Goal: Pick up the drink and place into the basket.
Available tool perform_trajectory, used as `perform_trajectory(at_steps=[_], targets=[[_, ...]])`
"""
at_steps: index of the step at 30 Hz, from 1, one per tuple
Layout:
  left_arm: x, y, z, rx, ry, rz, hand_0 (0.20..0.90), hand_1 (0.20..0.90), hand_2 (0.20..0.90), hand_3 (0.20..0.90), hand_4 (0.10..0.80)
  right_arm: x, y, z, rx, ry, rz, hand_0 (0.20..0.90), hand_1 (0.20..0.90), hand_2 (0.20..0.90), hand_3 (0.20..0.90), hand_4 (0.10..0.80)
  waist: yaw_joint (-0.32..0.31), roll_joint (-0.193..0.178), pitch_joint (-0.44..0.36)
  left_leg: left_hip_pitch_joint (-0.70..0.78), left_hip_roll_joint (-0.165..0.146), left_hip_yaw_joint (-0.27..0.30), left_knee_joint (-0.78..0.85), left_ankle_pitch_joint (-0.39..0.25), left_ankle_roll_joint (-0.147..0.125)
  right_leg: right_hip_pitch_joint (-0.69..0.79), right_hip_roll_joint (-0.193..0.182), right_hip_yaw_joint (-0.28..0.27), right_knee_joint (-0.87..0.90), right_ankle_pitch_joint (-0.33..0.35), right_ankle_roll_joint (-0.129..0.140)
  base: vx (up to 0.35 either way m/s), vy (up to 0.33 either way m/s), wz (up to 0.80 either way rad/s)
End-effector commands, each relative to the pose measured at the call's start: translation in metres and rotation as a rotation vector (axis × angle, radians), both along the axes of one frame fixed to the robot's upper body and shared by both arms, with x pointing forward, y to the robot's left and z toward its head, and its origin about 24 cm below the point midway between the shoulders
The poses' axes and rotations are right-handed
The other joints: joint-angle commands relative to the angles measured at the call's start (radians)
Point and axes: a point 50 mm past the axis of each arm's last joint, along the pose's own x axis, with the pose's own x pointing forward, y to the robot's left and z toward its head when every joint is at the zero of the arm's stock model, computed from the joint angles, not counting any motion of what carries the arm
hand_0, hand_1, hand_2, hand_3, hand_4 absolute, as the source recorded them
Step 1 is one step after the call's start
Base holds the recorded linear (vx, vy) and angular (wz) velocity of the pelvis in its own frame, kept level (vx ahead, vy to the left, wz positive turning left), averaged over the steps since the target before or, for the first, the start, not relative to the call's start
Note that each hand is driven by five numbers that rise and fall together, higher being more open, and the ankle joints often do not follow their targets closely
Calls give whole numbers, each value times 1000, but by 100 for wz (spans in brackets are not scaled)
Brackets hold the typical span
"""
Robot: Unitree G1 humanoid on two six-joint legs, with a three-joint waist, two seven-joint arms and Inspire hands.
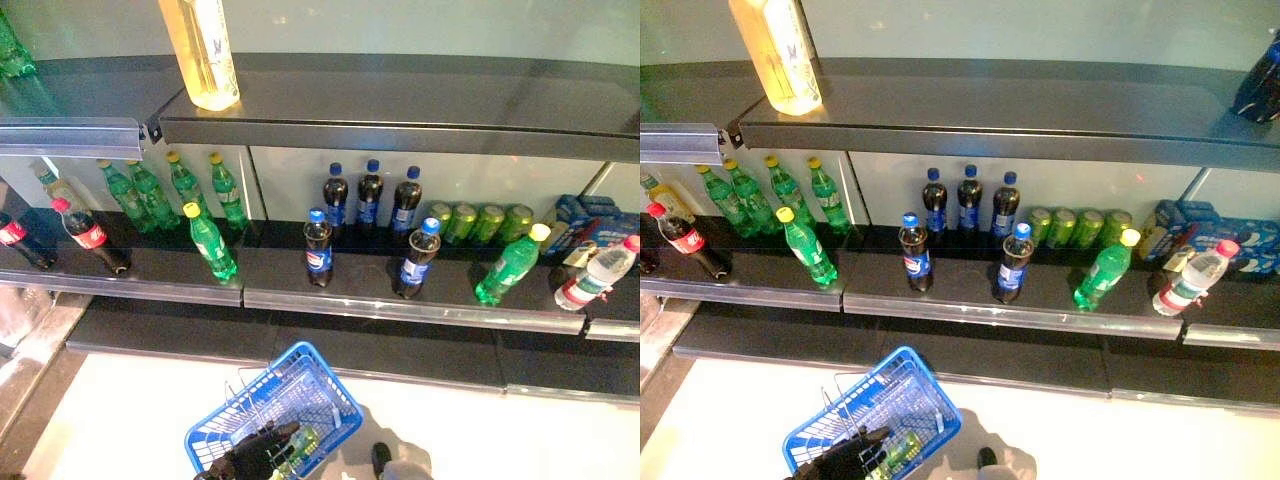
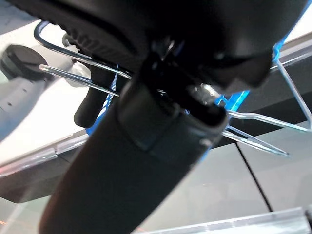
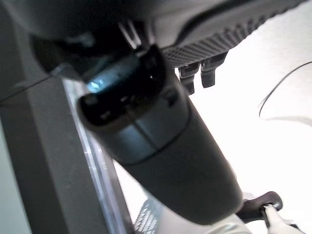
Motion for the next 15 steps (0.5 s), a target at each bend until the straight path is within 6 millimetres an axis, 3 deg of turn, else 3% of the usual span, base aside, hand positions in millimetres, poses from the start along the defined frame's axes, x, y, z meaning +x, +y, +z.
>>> perform_trajectory(at_steps=[1,5,7,8,9,13,15], targets=[[25,24,17,10,-171,-19,300,300,300,200,100,15,-15,7,-53,-21,-29,900,900,900,900,800,24,-65,-22,-68,-58,-23,15,-4,34,21,-81,-14,57,-68,79,40,468,-13],[24,39,20,37,-155,-6,300,300,300,200,100,9,-10,4,-29,-20,-6,900,900,900,900,800,20,-89,-8,-70,-91,-14,16,-19,51,-40,-128,-9,36,20,123,3,207,-19],[23,44,21,55,-158,-1,300,300,300,200,100,5,-6,3,-24,-12,7,900,900,900,900,800,32,-97,1,-72,-98,-3,14,-24,50,-70,-151,-52,15,69,136,-47,45,-30],[23,44,21,56,-158,-1,300,300,300,200,100,5,-6,2,-24,-10,4,900,900,900,900,800,33,-98,1,-73,-98,-1,15,-25,50,-73,-153,-57,14,73,137,-138,39,-62],[24,48,22,76,-168,8,300,300,300,200,100,4,-2,1,-18,-5,20,900,900,900,900,800,56,-93,9,-87,-94,26,25,-24,55,-84,-169,-106,34,66,133,-164,28,-64],[26,54,25,95,-186,0,300,300,300,200,100,6,1,0,-3,-10,8,900,900,900,900,800,68,-76,-2,-136,-88,63,49,-12,84,-66,-148,-94,107,1,111,-148,-6,-53],[32,54,27,103,-193,29,300,300,300,200,100,8,2,0,-6,4,44,900,900,900,900,800,72,-80,-11,-144,-96,76,50,-16,91,-50,-153,-97,89,13,110,-73,-85,-27]])
